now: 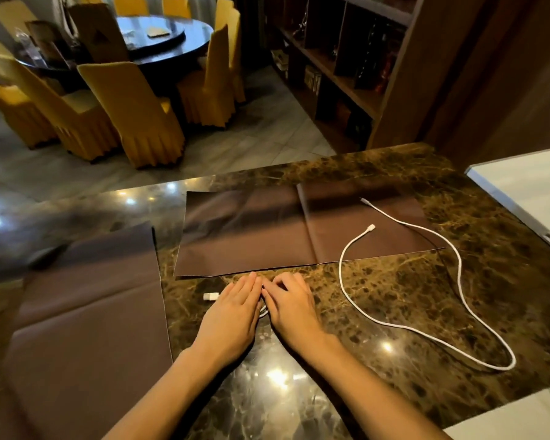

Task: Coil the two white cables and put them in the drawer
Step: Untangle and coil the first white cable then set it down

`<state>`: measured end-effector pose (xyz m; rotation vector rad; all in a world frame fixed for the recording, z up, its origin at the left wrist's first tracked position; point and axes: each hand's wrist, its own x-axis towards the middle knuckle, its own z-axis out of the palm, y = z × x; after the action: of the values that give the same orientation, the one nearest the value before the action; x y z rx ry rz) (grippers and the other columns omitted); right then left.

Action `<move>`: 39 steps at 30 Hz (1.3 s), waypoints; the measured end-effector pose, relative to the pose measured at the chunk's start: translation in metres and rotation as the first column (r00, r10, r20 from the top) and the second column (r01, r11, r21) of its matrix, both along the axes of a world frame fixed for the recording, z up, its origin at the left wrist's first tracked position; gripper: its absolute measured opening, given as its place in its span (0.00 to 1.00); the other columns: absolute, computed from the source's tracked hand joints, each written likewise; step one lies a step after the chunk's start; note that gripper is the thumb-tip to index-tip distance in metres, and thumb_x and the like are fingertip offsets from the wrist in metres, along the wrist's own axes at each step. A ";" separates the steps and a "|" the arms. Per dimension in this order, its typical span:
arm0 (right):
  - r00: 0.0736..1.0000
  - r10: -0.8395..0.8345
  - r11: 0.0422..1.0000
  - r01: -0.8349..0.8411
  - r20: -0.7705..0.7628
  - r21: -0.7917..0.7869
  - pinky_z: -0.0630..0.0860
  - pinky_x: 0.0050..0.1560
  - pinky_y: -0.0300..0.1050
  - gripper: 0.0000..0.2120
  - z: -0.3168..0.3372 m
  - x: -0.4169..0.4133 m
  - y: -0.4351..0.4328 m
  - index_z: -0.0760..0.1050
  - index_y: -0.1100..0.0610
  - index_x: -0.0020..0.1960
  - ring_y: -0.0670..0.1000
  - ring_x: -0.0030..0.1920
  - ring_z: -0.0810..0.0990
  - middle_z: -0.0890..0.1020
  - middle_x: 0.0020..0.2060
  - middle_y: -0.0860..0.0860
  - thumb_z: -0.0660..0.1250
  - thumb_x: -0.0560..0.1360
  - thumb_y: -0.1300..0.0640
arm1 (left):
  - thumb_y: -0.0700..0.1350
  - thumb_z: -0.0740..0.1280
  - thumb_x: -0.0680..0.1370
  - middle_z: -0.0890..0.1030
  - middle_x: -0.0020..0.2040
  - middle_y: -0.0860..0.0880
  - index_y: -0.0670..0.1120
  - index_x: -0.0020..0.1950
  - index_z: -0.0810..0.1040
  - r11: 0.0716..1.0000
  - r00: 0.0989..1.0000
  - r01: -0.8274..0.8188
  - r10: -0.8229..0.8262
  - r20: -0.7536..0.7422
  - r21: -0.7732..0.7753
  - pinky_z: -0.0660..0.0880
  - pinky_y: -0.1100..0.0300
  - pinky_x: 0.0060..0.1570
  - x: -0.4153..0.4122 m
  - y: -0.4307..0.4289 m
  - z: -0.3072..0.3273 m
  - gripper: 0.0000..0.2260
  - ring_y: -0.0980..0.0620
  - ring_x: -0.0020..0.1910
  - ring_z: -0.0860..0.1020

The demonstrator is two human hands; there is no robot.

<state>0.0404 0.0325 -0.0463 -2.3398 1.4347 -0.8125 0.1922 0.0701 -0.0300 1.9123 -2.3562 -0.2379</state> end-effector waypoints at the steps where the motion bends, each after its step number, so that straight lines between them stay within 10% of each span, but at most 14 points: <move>1: 0.999 -0.013 1.000 0.012 -0.050 -0.025 0.71 0.48 0.52 0.12 -0.002 -0.001 0.004 0.81 0.54 0.61 0.56 0.48 0.76 0.80 0.48 0.52 0.65 0.81 0.55 | 0.50 0.51 0.86 0.60 0.82 0.46 0.45 0.82 0.57 1.000 1.000 0.010 -0.010 0.014 0.001 0.49 0.55 0.79 0.002 0.002 -0.003 0.24 0.49 0.81 0.58; 7: 0.973 -0.037 0.999 0.044 -0.227 0.026 0.64 0.65 0.61 0.22 -0.009 -0.005 0.019 0.73 0.52 0.72 0.58 0.66 0.73 0.76 0.65 0.53 0.56 0.81 0.49 | 0.57 0.36 0.81 0.49 0.82 0.50 0.48 0.83 0.50 0.997 0.995 0.043 -0.049 0.084 0.071 0.41 0.52 0.77 0.008 0.003 -0.006 0.31 0.51 0.82 0.49; 15: 0.940 -0.015 0.995 0.048 -0.341 0.088 0.47 0.76 0.70 0.24 -0.006 -0.006 0.015 0.66 0.52 0.78 0.60 0.77 0.65 0.71 0.75 0.58 0.52 0.83 0.48 | 0.52 0.48 0.82 0.67 0.78 0.44 0.43 0.78 0.66 1.000 0.987 -0.009 0.008 0.160 0.005 0.65 0.43 0.75 -0.003 0.001 -0.003 0.27 0.45 0.78 0.66; 22: 0.940 -0.005 0.991 0.049 -0.342 0.122 0.33 0.75 0.66 0.27 -0.007 -0.004 0.014 0.54 0.50 0.82 0.58 0.82 0.52 0.56 0.82 0.58 0.46 0.84 0.47 | 0.54 0.45 0.84 0.59 0.81 0.47 0.45 0.81 0.60 0.999 0.987 -0.006 0.013 0.158 -0.044 0.50 0.43 0.76 0.002 0.005 -0.011 0.27 0.47 0.81 0.56; 39: 0.992 -0.044 0.959 0.009 0.118 0.282 0.60 0.77 0.48 0.24 0.010 -0.048 0.008 0.68 0.57 0.77 0.52 0.76 0.66 0.70 0.76 0.53 0.64 0.81 0.55 | 0.62 0.45 0.83 0.58 0.82 0.48 0.46 0.81 0.60 0.997 0.994 -0.012 0.020 0.108 -0.073 0.47 0.44 0.78 -0.008 0.003 -0.007 0.31 0.48 0.82 0.55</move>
<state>-0.0079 0.0409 -0.0366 -2.0279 1.4281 -0.6946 0.1841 0.0736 -0.0369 1.9572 -2.3795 -0.0479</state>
